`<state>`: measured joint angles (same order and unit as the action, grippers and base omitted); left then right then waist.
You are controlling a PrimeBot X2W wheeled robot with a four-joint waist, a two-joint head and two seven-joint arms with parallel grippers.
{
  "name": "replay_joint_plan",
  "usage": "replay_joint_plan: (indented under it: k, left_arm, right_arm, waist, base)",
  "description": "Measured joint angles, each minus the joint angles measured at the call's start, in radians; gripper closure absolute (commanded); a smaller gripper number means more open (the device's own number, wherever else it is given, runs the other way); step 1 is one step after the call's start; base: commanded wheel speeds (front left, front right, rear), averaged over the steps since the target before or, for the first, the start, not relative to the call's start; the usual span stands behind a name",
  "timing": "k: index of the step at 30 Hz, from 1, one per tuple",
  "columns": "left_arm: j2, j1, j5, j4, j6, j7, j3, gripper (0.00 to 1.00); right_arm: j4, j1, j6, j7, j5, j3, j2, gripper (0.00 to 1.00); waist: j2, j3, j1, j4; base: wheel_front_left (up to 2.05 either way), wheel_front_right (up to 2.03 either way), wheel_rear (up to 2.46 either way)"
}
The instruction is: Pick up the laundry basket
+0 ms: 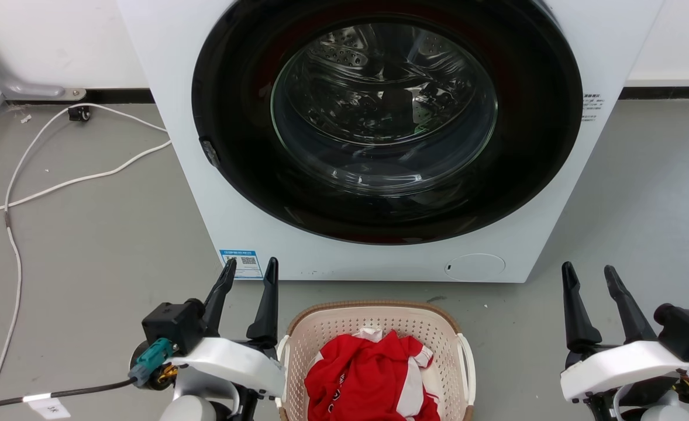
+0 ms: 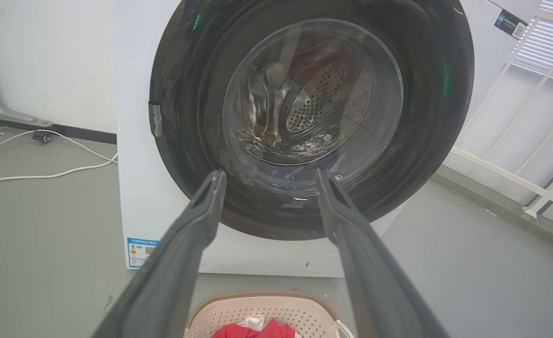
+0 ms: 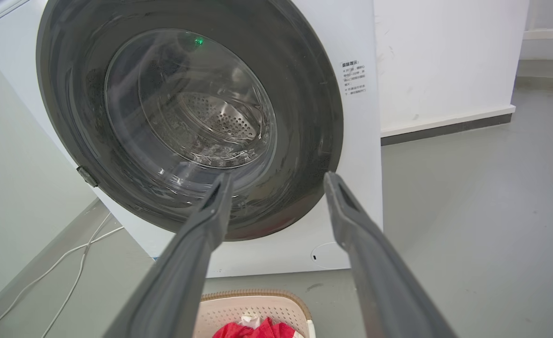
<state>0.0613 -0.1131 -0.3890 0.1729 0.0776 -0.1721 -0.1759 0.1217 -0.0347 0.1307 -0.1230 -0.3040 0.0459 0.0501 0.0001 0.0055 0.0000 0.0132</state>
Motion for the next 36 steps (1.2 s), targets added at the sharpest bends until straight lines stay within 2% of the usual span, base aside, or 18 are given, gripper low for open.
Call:
replay_joint_plan:
  k: [11, 36]
  left_arm:
    - [0.001, -0.007, 0.100, 0.005, -0.010, -0.025, -0.020, 0.00]
    - [-0.004, -0.015, 0.253, 0.031, -0.013, -0.075, -0.035, 0.00]
  right_arm:
    - [0.000, 0.004, 0.000, -0.013, 0.095, -0.007, 0.000, 0.00]
    - [0.011, 0.012, 0.000, -0.047, 0.220, -0.023, 0.000, 0.00]
  waist:
    - [0.0000, 0.000, 0.0001, 0.001]
    - [0.0000, 0.006, 0.0000, 0.002]
  base:
    - [0.00, 0.00, 0.00]
    - [0.00, 0.00, 0.00]
